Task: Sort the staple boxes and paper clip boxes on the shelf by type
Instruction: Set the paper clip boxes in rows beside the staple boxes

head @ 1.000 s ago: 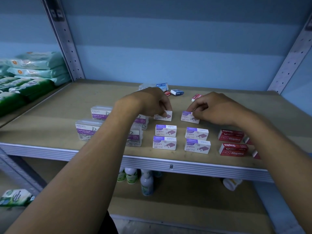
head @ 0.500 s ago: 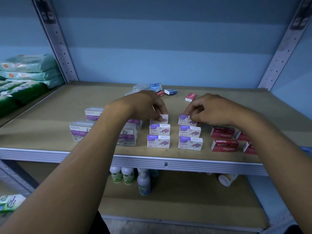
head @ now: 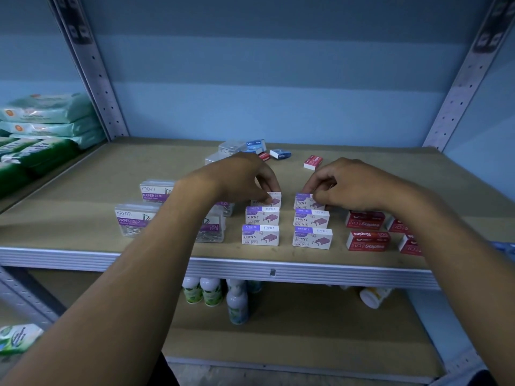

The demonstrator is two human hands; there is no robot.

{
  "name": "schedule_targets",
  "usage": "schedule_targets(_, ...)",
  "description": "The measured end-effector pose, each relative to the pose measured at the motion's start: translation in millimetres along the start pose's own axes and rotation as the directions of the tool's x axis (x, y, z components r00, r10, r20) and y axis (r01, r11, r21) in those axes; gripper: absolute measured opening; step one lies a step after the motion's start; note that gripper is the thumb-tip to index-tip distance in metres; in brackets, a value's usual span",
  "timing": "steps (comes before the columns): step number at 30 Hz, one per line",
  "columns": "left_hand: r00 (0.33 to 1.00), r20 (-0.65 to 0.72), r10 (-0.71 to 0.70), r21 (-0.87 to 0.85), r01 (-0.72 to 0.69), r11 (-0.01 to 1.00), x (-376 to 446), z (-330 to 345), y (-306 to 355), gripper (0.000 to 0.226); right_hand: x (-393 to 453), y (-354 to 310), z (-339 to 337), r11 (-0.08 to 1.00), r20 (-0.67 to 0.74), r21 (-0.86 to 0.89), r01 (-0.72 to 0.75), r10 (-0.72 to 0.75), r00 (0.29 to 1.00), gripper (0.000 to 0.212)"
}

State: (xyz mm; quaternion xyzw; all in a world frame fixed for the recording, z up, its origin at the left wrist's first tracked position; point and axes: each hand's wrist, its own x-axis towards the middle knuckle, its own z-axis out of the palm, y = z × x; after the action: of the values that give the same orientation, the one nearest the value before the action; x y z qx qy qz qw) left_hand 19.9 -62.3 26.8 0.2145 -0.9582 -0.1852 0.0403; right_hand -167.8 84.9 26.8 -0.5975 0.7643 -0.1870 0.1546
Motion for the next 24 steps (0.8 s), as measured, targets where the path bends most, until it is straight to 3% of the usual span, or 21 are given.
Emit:
schedule_targets(4, 1.000, -0.012, -0.016, -0.030, 0.016, 0.999, -1, 0, 0, 0.020, 1, 2, -2, 1.000, -0.022, -0.020, 0.010, -0.010, 1.000, 0.022)
schedule_targets(8, 0.993, -0.109, -0.040, -0.056, 0.035, 0.998, -1, -4, -2, 0.013, 5, 5, -7, 1.000, -0.080, -0.006, 0.007, -0.008, 0.997, 0.027)
schedule_targets(15, 0.959, -0.199, -0.200, 0.013, 0.207, 0.978, 4, -13, -12, 0.013, 17, 2, 0, 0.999, -0.106, 0.017, 0.035, -0.033, 0.994, 0.025)
schedule_targets(24, 0.893, -0.303, -0.333, 0.019, 0.354, 0.935, 25, -17, -30, 0.045, 71, -2, -8, 0.992, -0.078, -0.091, 0.092, -0.099, 0.992, 0.046)
